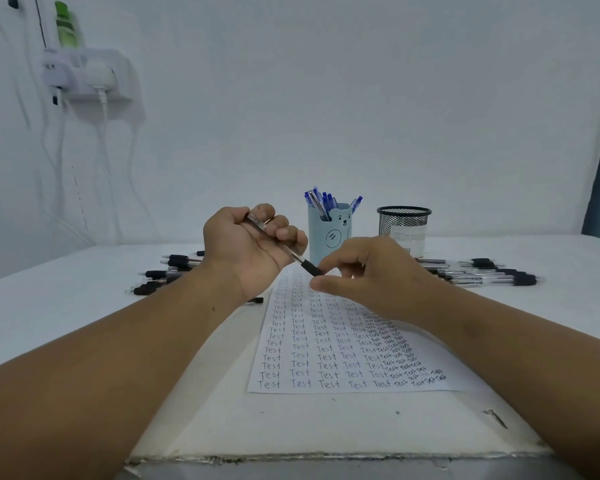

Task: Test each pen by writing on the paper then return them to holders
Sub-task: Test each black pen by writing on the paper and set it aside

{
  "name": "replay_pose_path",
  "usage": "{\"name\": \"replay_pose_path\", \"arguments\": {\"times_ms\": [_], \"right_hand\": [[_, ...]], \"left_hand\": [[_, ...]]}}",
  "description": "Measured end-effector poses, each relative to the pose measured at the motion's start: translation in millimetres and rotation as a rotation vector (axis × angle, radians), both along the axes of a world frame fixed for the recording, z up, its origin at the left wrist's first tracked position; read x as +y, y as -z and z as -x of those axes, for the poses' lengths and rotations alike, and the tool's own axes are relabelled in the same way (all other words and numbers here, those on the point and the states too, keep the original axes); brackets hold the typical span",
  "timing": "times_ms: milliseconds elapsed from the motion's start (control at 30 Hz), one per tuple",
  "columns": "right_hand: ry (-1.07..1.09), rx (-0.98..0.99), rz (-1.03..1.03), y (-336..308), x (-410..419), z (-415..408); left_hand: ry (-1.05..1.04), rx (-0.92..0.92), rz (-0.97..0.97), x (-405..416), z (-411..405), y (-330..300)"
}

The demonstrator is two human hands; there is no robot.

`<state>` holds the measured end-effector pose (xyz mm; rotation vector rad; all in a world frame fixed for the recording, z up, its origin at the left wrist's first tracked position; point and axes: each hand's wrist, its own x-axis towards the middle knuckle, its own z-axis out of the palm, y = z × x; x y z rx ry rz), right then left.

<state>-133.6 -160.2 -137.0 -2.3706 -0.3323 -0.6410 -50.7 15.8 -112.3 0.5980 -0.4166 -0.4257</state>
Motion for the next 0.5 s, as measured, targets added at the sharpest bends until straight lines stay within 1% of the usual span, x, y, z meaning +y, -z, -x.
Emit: {"name": "replay_pose_path", "arguments": {"times_ms": [100, 167, 233, 333, 400, 500], "right_hand": [[0.012, -0.024, 0.052, -1.0, 0.0, 1.5], [0.038, -0.014, 0.095, -3.6, -0.6, 2.8], [0.091, 0.049, 0.103, -10.7, -3.5, 6.6], [0.137, 0.217, 0.068, -25.1, -10.1, 16.5], [0.093, 0.301, -0.032, -30.7, -13.8, 25.3], [0.031, 0.348, -0.138, -30.9, -20.5, 39.9]], "left_hand": [[0.038, -0.04, -0.017, -4.0, 6.2, -0.3], [0.017, -0.104, -0.101, -4.8, 8.6, -0.1], [-0.065, -0.187, -0.259, -4.7, 7.2, 1.0], [-0.186, -0.353, -0.505, -4.1, 0.8, 7.2], [-0.226, -0.552, -0.713, -4.8, 0.9, 12.3], [-0.196, -0.847, -1.014, -6.6, 5.5, 19.0]]}}
